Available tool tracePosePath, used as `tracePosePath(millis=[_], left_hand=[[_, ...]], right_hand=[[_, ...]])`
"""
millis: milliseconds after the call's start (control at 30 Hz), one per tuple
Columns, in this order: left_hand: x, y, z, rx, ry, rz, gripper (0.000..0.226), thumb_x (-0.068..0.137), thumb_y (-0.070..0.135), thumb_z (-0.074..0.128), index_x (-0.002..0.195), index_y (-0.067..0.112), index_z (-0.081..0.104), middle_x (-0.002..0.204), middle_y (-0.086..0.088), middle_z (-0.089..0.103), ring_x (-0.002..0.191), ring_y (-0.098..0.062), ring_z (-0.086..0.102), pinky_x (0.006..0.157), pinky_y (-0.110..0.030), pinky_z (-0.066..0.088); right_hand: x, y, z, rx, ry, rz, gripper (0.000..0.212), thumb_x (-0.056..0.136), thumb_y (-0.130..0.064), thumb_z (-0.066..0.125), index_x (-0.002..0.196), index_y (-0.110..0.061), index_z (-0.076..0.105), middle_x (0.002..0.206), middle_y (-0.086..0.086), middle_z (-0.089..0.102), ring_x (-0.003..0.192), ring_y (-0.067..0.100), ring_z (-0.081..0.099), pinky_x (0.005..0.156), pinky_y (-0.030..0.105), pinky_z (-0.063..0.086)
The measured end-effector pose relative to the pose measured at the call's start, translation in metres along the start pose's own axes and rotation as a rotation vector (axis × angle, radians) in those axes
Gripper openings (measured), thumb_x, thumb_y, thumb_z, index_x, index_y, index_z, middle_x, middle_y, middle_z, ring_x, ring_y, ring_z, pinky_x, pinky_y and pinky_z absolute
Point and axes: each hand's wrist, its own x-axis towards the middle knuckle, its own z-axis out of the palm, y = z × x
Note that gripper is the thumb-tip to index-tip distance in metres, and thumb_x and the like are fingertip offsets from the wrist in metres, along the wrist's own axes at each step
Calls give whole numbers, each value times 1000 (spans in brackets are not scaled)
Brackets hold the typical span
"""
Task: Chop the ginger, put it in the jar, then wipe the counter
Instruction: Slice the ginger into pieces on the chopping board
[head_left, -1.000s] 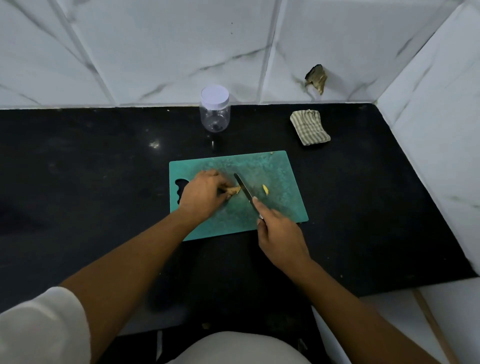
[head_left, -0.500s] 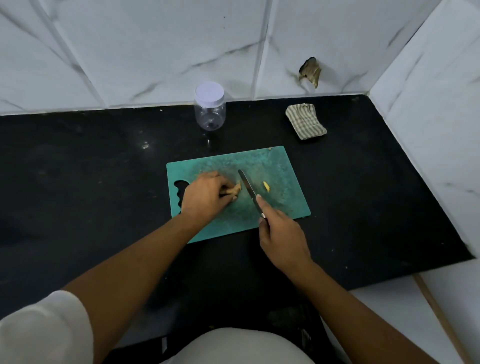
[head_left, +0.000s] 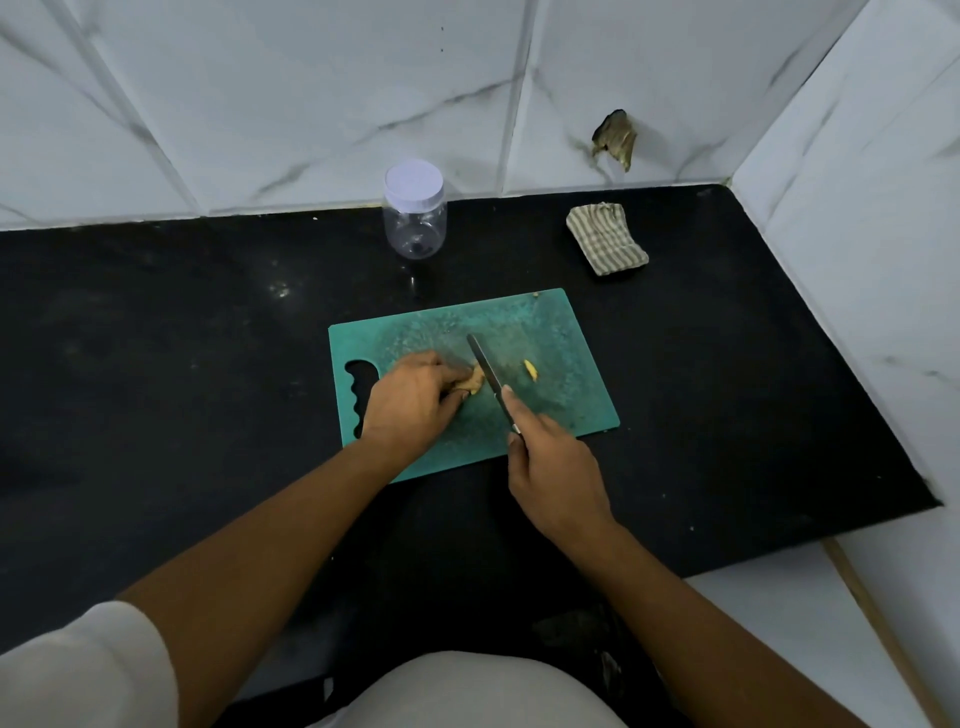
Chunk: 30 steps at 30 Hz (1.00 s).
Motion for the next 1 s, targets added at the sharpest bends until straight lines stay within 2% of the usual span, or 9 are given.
tracePosePath(millis=[167,267,433,600,833,1000], left_hand=[[-1,2,-2,-14,-2,3,32,96,36,66,127,29,71,97,6,58,93,-16,57,66,-30,46],[-2,3,-2,-33,1,0,30,96,36,66,125,29,72,92,8,54,88,-14,53,64,-30,43],[-1,3,0,-53,7,-12,29,95,34,68,124,27,73,89,8,50,82,-11,49,63,-30,42],[-2,5,0,-82,21,-20,27,96,31,67,121,24,75,88,3,53,82,-17,53,65,-37,51],[-4,5,2,-65,19,-24,29,95,31,68,123,22,74,88,5,50,81,-14,49,64,-34,47],[-3,6,1,-74,14,-51,28,95,31,69,121,25,75,85,7,48,81,-12,47,63,-31,40]], right_hand=[[-2,0,-1,-52,-15,12,59,108,-26,41,163,-36,23,96,-2,56,77,18,58,68,41,52],[-3,-3,0,-108,-33,28,62,108,-24,40,164,-36,18,99,-1,56,74,20,57,66,40,50],[-4,-13,4,-227,-76,69,71,107,-21,42,165,-33,5,108,4,56,71,19,50,63,34,38],[1,-17,14,-293,-103,89,78,105,-21,45,165,-32,-3,118,5,55,73,18,49,64,33,39],[10,-17,25,-324,-87,66,81,102,-19,50,166,-30,1,121,6,55,84,24,63,64,34,42],[20,-4,24,50,8,74,61,106,-20,47,163,-31,26,104,4,62,87,20,60,71,38,52]])
